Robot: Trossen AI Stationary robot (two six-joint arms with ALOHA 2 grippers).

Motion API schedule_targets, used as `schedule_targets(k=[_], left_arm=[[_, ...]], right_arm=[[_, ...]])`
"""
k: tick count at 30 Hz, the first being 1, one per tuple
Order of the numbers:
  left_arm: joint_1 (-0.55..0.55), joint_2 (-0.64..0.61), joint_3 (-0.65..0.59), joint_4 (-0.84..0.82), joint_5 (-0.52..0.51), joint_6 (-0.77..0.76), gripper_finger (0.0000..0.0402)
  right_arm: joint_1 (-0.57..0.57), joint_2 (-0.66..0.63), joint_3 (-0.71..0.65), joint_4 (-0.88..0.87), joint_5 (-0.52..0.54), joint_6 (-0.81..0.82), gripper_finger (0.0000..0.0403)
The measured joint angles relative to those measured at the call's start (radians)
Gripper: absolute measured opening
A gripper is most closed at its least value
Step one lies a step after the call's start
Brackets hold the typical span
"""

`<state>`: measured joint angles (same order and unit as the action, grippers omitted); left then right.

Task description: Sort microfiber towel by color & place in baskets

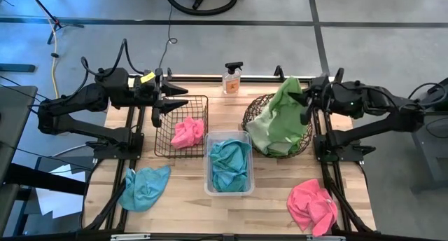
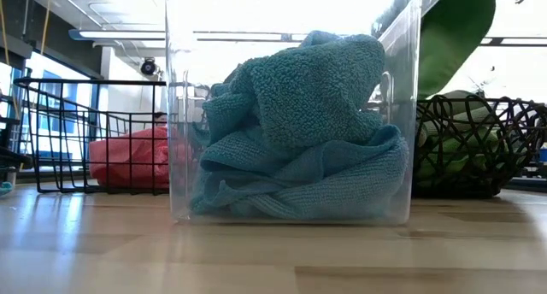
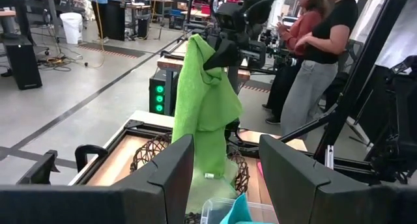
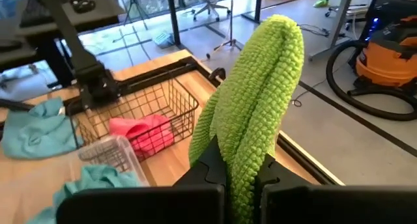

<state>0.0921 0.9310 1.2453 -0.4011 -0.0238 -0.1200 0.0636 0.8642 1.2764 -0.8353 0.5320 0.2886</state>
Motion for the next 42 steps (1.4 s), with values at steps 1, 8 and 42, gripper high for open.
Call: schedule_targets(k=[1,8,42], left_arm=[[0.000,0.000,0.000,0.000,0.000,0.000,0.0163],[0.000,0.000,0.000,0.000,0.000,0.000,0.0163],[0.000,0.000,-0.001,0.001,-0.018,-0.001,0.0163]], right_arm=[[-0.006,0.001,0.003,0.006,0.000,0.000,0.0000],[-0.081,0.065,-0.005,-0.044,-0.020,0.076,0.0000],[-0.339,0.303,-0.692,0.313,-0.606,0.545,0.0000]])
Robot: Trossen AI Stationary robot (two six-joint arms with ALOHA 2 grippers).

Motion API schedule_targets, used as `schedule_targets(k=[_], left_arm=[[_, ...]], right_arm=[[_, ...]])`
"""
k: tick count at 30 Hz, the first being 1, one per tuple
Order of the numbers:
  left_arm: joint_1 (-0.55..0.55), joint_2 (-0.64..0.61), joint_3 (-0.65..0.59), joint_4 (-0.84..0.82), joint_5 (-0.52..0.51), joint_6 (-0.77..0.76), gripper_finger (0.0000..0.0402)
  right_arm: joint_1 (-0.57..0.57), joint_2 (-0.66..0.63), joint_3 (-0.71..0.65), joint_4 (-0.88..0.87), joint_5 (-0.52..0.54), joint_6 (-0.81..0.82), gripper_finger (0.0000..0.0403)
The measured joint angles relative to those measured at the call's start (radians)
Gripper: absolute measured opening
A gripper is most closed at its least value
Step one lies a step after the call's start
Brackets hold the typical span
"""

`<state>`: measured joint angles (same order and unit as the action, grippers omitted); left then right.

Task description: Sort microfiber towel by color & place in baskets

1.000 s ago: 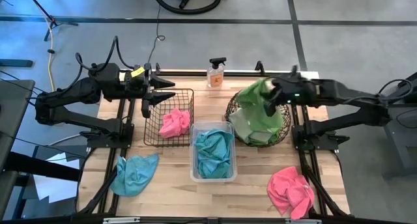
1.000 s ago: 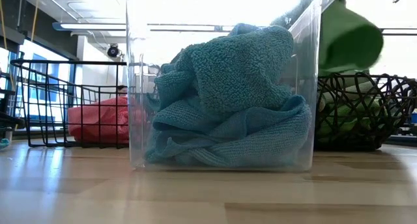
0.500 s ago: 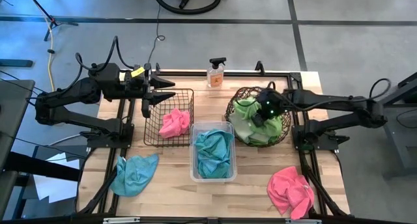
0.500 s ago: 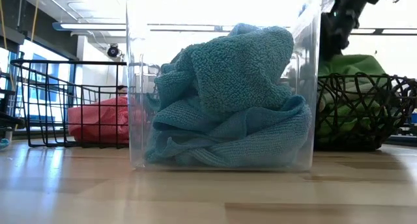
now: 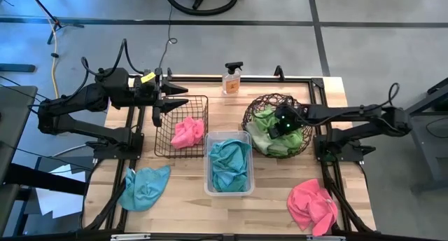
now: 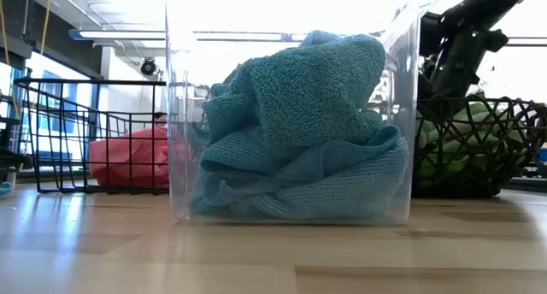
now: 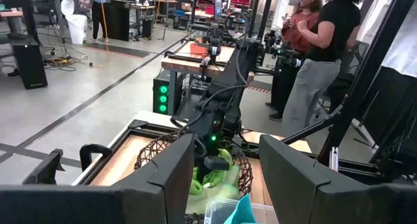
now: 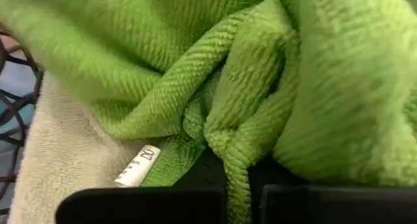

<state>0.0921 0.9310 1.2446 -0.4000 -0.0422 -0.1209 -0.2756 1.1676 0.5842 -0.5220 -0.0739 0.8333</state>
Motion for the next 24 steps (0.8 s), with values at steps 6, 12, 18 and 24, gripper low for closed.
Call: schedule_targets(k=[6,12,18,24], left_arm=[[0.000,0.000,0.000,0.000,0.000,0.001,0.0163],[0.000,0.000,0.000,0.000,0.000,0.001,0.0163],[0.000,0.000,0.000,0.000,0.000,0.001,0.0163],[0.000,0.000,0.000,0.000,0.000,0.001,0.0163]], right_arm=[[0.000,0.088,0.004,0.014,-0.029,0.050,0.0000],[0.000,0.141,0.004,0.048,-0.035,0.053,0.0000],[0.000,0.143,0.003,0.047,-0.022,0.042,0.0031],[0.000,0.143,0.002,0.055,-0.040,0.047,0.0139]])
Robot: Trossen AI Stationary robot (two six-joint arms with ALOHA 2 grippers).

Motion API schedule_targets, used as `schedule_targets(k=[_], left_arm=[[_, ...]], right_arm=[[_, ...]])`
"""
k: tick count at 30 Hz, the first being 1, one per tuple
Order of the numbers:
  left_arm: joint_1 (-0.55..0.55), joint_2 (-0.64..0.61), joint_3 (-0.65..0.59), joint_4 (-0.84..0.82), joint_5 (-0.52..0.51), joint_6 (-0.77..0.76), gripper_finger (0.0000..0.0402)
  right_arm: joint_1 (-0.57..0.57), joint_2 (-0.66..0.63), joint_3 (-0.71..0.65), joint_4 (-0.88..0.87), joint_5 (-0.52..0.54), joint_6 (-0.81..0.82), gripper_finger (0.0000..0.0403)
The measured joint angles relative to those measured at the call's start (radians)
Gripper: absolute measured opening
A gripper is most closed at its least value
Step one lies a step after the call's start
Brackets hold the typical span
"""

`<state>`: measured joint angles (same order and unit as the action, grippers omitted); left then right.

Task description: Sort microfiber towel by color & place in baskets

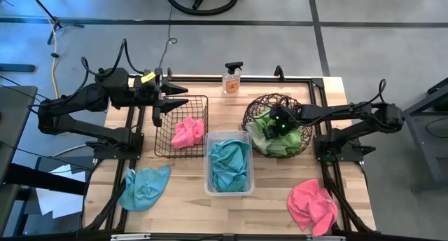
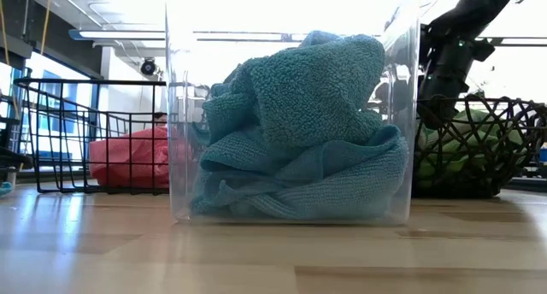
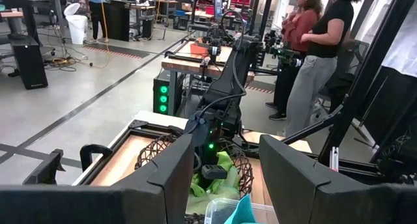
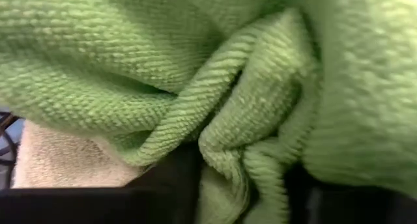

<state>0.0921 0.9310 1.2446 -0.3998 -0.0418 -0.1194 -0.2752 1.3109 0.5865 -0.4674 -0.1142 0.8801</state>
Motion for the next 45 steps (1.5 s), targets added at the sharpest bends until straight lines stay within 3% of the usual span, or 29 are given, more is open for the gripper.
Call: schedule_targets(k=[6,10,20,33,39,45], left_arm=[[0.000,0.000,0.000,0.000,0.000,0.000,0.0163],[0.000,0.000,0.000,0.000,0.000,0.000,0.0163],[0.000,0.000,0.000,0.000,0.000,0.000,0.0163],[0.000,0.000,0.000,0.000,-0.018,0.000,0.0163],[0.000,0.000,0.000,0.000,-0.025,0.000,0.0163],[0.000,0.000,0.000,0.000,-0.044,0.000,0.0163]], right_arm=[[0.000,0.003,0.031,-0.034,-0.023,-0.067,0.0236],[0.001,0.006,0.076,-0.079,-0.021,-0.097,0.0265],[0.000,0.007,0.279,-0.368,0.011,-0.212,0.0268],[0.000,0.004,0.642,-0.691,0.189,-0.387,0.0268],[0.014,-0.013,0.744,-0.723,0.194,-0.417,0.0268],[0.054,-0.098,0.757,-0.592,0.231,-0.452,0.0268]])
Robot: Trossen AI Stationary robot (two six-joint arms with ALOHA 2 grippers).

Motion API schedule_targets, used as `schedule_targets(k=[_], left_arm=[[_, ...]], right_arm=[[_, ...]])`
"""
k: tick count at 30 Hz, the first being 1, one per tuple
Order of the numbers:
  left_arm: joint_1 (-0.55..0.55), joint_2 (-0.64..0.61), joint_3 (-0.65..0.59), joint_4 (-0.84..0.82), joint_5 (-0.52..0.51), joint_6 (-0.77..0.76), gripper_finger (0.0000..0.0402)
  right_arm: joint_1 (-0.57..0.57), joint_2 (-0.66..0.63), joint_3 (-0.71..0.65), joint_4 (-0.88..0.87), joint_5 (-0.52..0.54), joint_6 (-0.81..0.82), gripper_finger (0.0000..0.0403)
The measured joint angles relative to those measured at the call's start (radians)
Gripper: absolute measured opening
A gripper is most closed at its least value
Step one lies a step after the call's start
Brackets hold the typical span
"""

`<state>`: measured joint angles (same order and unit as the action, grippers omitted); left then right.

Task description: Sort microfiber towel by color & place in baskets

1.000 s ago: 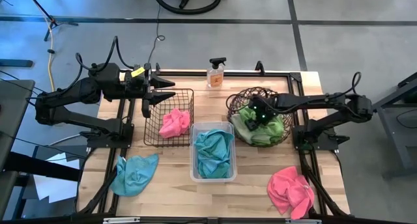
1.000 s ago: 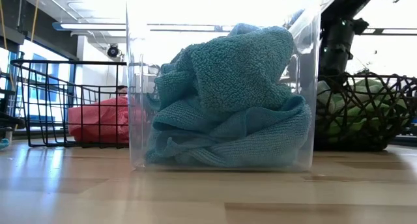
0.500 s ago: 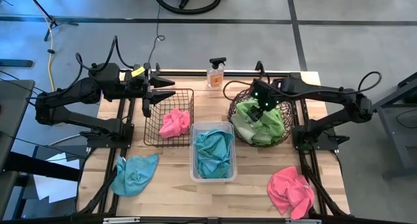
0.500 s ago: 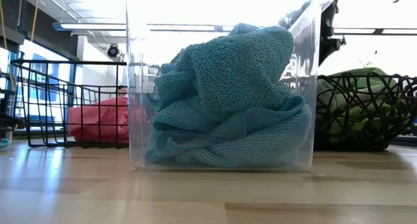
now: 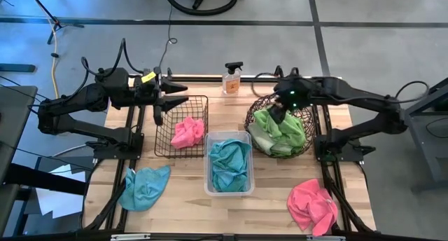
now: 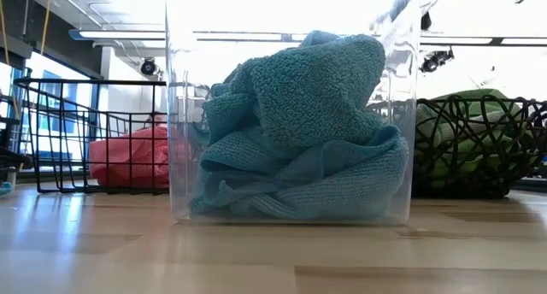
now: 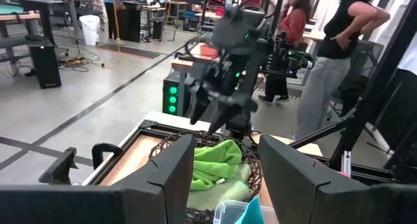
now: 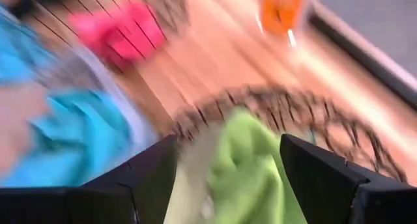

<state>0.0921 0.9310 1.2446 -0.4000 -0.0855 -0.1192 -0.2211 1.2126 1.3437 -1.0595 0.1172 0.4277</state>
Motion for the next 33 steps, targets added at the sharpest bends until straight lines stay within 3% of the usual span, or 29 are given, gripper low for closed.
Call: schedule_targets(k=[7,15,21,33], left_arm=[[0.000,0.000,0.000,0.001,-0.032,0.000,0.0163],[0.000,0.000,0.000,0.002,-0.033,0.000,0.0163],[0.000,0.000,0.000,0.009,-0.033,0.000,0.0163],[0.000,0.000,0.000,0.011,-0.033,-0.032,0.0163]], right_arm=[[0.061,-0.074,0.001,0.391,-0.036,-0.121,0.0268],[0.100,-0.040,0.001,0.722,-0.146,-0.260,0.0268],[0.105,0.002,0.001,0.794,-0.196,-0.297,0.0268],[0.105,0.006,0.001,0.795,-0.197,-0.277,0.0268]])
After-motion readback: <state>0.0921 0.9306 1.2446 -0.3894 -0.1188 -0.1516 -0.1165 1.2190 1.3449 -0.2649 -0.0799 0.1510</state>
